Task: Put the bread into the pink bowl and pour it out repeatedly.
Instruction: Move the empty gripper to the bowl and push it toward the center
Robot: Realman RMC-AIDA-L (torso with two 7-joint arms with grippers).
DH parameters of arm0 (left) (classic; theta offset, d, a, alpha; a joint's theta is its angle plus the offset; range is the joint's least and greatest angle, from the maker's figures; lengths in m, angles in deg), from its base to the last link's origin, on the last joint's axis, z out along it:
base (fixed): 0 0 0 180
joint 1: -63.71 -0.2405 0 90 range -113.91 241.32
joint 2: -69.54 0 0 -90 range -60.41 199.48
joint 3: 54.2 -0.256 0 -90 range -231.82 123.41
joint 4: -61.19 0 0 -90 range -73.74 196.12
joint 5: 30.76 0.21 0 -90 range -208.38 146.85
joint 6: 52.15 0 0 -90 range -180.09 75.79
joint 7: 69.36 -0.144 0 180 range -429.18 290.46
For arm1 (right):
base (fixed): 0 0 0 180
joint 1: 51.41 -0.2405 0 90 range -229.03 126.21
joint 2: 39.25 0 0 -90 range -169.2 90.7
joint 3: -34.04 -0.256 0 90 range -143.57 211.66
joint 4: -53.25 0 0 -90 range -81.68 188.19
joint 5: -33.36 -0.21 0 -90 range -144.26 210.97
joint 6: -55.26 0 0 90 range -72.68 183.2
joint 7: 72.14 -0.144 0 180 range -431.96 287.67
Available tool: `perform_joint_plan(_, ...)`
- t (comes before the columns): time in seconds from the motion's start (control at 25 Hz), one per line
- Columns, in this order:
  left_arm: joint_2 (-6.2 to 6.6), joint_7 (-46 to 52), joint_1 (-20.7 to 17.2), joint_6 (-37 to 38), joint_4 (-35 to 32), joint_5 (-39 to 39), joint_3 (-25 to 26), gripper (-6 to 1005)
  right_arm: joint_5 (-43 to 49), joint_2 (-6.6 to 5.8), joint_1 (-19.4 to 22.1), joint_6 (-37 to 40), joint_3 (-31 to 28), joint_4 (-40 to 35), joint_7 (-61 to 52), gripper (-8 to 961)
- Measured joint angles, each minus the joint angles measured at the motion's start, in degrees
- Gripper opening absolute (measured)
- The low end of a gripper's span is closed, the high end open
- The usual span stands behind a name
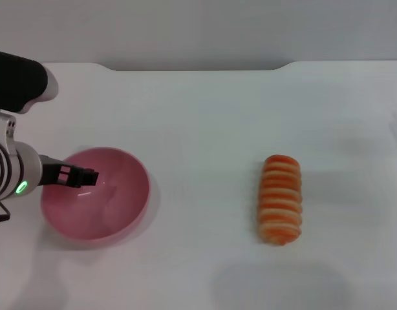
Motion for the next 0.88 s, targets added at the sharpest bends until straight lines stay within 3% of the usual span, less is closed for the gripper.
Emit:
perform_joint_plan(0.8,0.27,-0.2,-0.1,-1.5,2.4,-1.1,0.2,736,0.4,0.0,0.0,-0.1,0.3,-1.7,0.0,698)
perform_joint_plan(0.88,0.25,-0.4,-0.1,-1.4,2.6,-1.0,0.2,589,0.7,0.0,0.0,-0.2,0.6,-2.0,0.0,698)
